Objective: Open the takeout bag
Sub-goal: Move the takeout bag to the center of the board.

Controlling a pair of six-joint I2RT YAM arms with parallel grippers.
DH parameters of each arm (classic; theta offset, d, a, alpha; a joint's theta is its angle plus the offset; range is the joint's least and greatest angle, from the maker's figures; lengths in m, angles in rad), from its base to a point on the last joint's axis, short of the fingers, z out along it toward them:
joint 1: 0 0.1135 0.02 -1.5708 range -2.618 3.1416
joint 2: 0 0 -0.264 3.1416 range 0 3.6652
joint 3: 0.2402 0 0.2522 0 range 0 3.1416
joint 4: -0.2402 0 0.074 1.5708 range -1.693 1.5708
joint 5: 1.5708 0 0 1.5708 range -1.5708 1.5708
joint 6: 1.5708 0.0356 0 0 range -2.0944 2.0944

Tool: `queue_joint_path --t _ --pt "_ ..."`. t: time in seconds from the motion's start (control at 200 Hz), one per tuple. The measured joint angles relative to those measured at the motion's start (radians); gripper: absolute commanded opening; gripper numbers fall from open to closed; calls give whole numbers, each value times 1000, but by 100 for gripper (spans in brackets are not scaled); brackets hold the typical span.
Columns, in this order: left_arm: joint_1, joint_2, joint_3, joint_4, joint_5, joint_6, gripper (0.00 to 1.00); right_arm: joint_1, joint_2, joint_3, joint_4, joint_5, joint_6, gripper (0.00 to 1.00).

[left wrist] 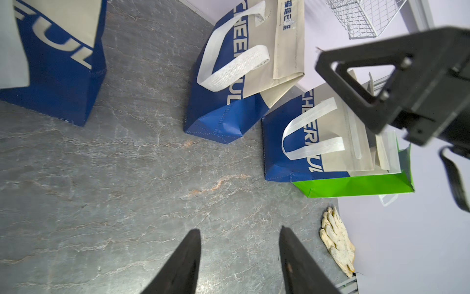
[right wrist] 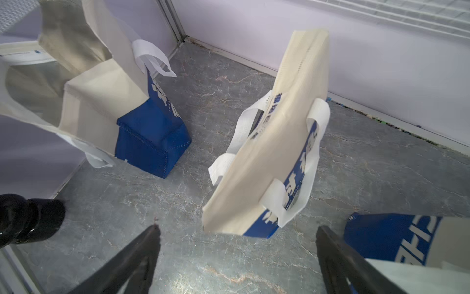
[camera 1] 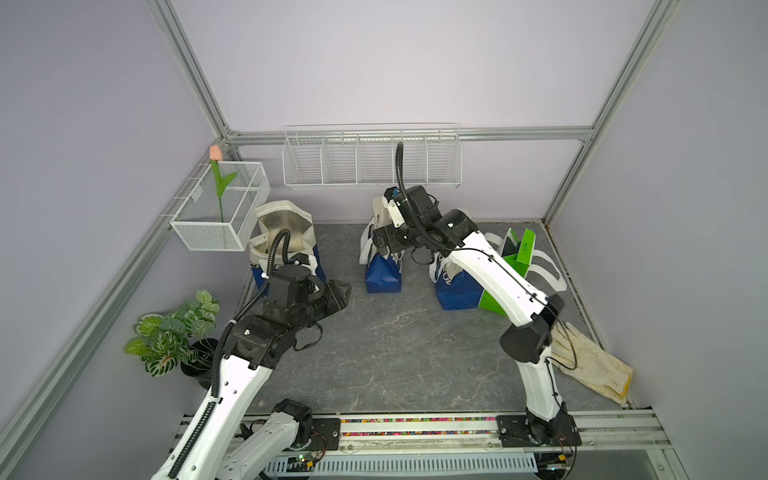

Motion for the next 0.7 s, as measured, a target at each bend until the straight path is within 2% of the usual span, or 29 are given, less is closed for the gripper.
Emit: queue_joint_path --t 0.055,0.125,0.325,0.415,0.7 --pt "0 -5 -31 16 16 -9 51 2 66 96 -24 8 4 93" --pt "0 -2 -58 27 33 -16 50 5 127 187 -51 26 15 83" --pt "0 7 -66 38 54 -11 49 11 157 234 -130 79 40 27" --pt "0 7 -66 37 61 -3 49 23 157 240 -151 105 34 8" --pt "0 5 -58 36 95 3 49 88 135 241 -232 147 25 7"
